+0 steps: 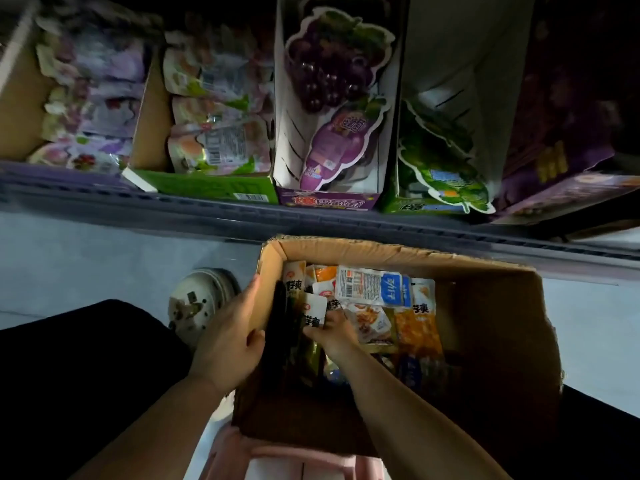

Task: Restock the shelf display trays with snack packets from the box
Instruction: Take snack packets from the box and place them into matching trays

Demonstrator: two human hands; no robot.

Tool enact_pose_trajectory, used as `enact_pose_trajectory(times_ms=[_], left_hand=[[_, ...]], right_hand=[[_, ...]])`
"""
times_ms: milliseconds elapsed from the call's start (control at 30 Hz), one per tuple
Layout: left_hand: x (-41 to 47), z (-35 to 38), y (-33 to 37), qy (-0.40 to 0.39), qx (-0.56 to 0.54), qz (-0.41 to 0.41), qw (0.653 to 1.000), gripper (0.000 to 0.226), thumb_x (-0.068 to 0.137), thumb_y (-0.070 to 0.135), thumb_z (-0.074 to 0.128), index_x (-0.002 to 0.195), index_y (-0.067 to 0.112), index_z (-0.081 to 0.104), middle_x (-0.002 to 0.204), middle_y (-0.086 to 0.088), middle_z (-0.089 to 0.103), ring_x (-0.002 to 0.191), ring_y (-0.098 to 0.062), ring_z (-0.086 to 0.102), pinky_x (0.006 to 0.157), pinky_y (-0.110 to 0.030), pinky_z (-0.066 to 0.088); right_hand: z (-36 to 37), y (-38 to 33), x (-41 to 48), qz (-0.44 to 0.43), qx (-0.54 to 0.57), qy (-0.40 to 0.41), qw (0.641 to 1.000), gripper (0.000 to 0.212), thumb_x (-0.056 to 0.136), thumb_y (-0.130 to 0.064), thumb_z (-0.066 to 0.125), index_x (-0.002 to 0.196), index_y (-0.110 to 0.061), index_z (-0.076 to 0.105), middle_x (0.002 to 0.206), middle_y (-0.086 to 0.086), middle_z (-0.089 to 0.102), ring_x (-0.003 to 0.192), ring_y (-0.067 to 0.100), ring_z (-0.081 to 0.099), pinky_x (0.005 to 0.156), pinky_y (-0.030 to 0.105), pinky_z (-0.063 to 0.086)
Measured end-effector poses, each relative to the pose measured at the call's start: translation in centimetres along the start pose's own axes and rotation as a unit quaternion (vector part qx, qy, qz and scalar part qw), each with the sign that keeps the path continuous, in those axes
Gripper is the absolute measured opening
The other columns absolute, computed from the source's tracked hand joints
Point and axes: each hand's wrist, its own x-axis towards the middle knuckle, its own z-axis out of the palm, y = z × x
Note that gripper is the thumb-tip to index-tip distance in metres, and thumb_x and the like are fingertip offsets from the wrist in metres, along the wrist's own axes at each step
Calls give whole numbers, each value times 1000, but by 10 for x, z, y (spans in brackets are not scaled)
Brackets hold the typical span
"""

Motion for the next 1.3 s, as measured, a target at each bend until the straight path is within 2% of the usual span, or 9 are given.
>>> enact_pose_trajectory(times_ms=[67,200,267,500,567,767,900,1033,1300], left_hand=[[0,-2,-1,-7,-33,-6,999,85,83,3,56,129,40,-4,147,-5,31,133,-23,33,106,-30,29],[-1,-5,-5,-25,-84,-18,996,85,85,2,55,127,45,-5,148,-3,29,132,-23,35,100,-26,32],[-1,-7,-6,-36,-107,-27,993,85,86,3,55,126,47,-5,148,0,29,131,-22,36,95,-22,31],[-1,-14,-3,-73,-93,-39,992,83,88,11,55,121,52,-8,149,3,26,130,-22,37,100,-25,32],[0,-15,-2,-75,-87,-35,993,83,88,13,56,121,53,-8,149,1,29,129,-22,39,100,-25,34],[1,-13,-5,-65,-86,-36,994,84,88,10,55,121,55,-8,143,-2,40,118,-23,51,94,-27,42],[0,-16,-3,-62,-52,-43,996,82,90,14,53,118,54,-12,142,-4,42,116,-25,52,93,-30,43],[-2,-19,2,-65,17,-51,996,81,90,23,53,126,46,-15,135,-10,49,111,-26,55,86,-29,45],[-14,-36,32,-55,70,-58,994,72,90,42,49,146,27,7,153,-2,18,137,-22,26,107,-31,30]], right_hand=[[8,-1,2,3,-2,12,1000,45,85,-19,63,125,-9,45,123,5,56,114,22,52,79,21,37],[24,-5,4,16,34,4,999,75,81,-20,67,141,-14,22,137,7,46,125,24,45,99,30,39],[30,-7,5,20,-30,2,999,84,82,-23,66,145,-16,11,141,9,41,129,28,41,104,34,37],[46,-8,17,18,-82,13,996,62,90,-18,54,141,-12,18,139,11,41,128,27,40,105,35,34],[45,-5,22,5,-107,39,994,48,94,-14,45,138,-10,28,134,12,45,123,27,46,99,31,37],[37,2,22,13,-120,71,990,28,88,-2,49,115,-6,52,113,13,61,104,30,58,81,30,47],[21,5,15,18,-81,55,995,24,86,-3,54,110,-6,56,98,8,62,85,21,57,62,26,45],[2,5,-6,-1,-69,48,996,30,85,-8,60,115,-7,55,110,10,62,89,19,58,68,24,45],[-34,-9,-78,-75,-50,69,994,35,82,-8,64,116,-10,57,114,9,63,89,16,59,65,19,48]])
